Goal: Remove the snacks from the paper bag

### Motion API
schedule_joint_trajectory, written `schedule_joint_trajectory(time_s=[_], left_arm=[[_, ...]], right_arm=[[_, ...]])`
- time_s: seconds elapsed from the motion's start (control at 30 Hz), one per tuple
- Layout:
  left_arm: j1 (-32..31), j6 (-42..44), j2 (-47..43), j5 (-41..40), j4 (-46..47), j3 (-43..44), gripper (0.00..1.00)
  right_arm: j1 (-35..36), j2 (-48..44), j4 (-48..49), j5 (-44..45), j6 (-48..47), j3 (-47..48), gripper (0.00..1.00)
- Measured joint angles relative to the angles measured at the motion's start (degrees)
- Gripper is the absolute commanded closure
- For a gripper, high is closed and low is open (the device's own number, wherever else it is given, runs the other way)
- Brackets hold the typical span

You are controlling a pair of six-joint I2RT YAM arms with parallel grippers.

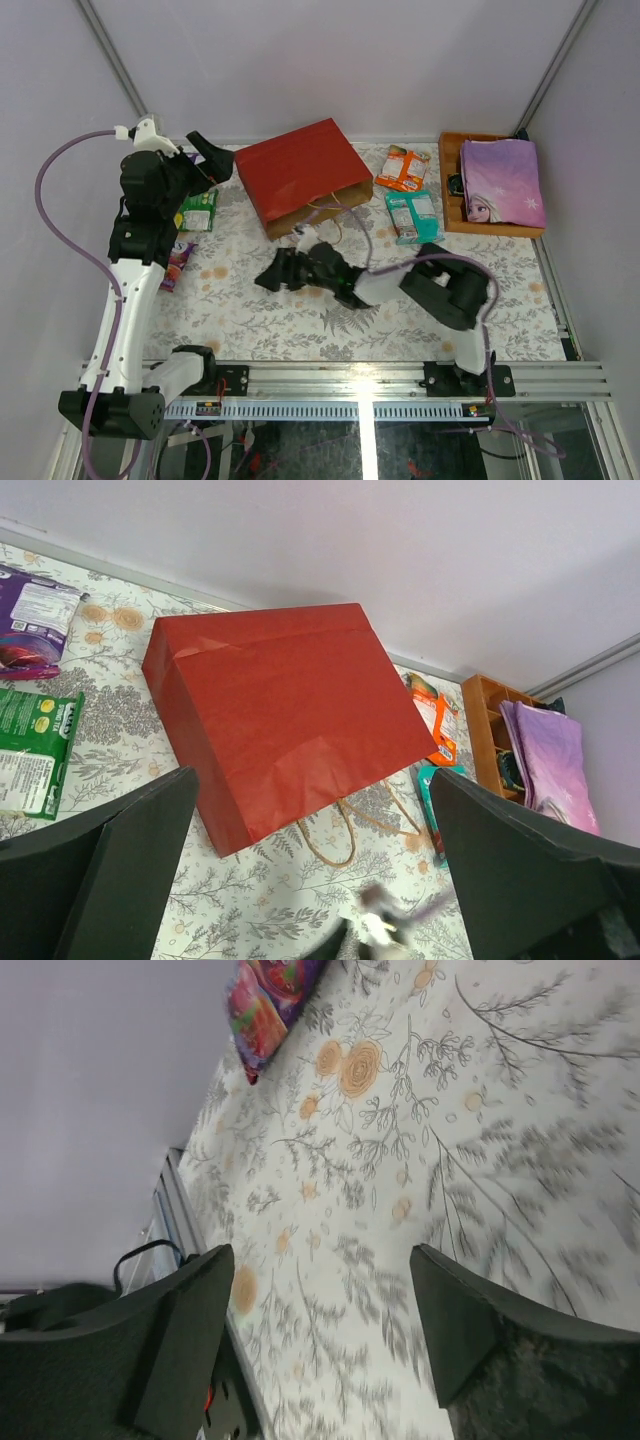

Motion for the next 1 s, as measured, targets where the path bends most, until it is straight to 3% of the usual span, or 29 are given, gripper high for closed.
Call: schedule_joint_trajectory(time_s=[0.07, 0.17, 0.37, 0.47, 0.7, 0.87, 1.0], left_arm=[[0.0, -0.02, -0.39, -0.26, 0.13, -0.55, 0.0], [0.04, 0.02, -0.52, -0.5, 0.37, -1.33, 0.0], [0.04, 0.26, -0.83, -0.35, 0.5, -1.6, 0.0], [0.04, 0.37, -1.57, -0.11, 0.57, -1.92, 0.0], [0.02, 0.7, -2.71, 0.24, 1.16, -2.12, 0.0], [-0.09, 0.94, -2.71, 0.26, 1.25, -2.12, 0.0], [-0.09, 1.05, -2.71, 0.28, 1.31, -2.12, 0.0]], right_arm=[[0.0, -8.66, 4.79, 3.96, -0.07, -10.97, 0.18], [-2.01, -14.32, 12.0, 8.85, 1.66, -19.3, 0.23], [-11.56, -9.46, 28.06, 16.85, 15.02, -25.81, 0.41], [-13.88, -2.82, 34.62, 19.61, 21.88, -26.34, 0.47], [-16.96, 1.25, 36.46, 24.7, 31.8, -24.22, 0.48], [-19.91, 3.85, 34.18, 28.0, 35.26, -18.12, 0.48], [-22.53, 6.82, 26.36, 28.11, 38.12, -10.75, 0.48]])
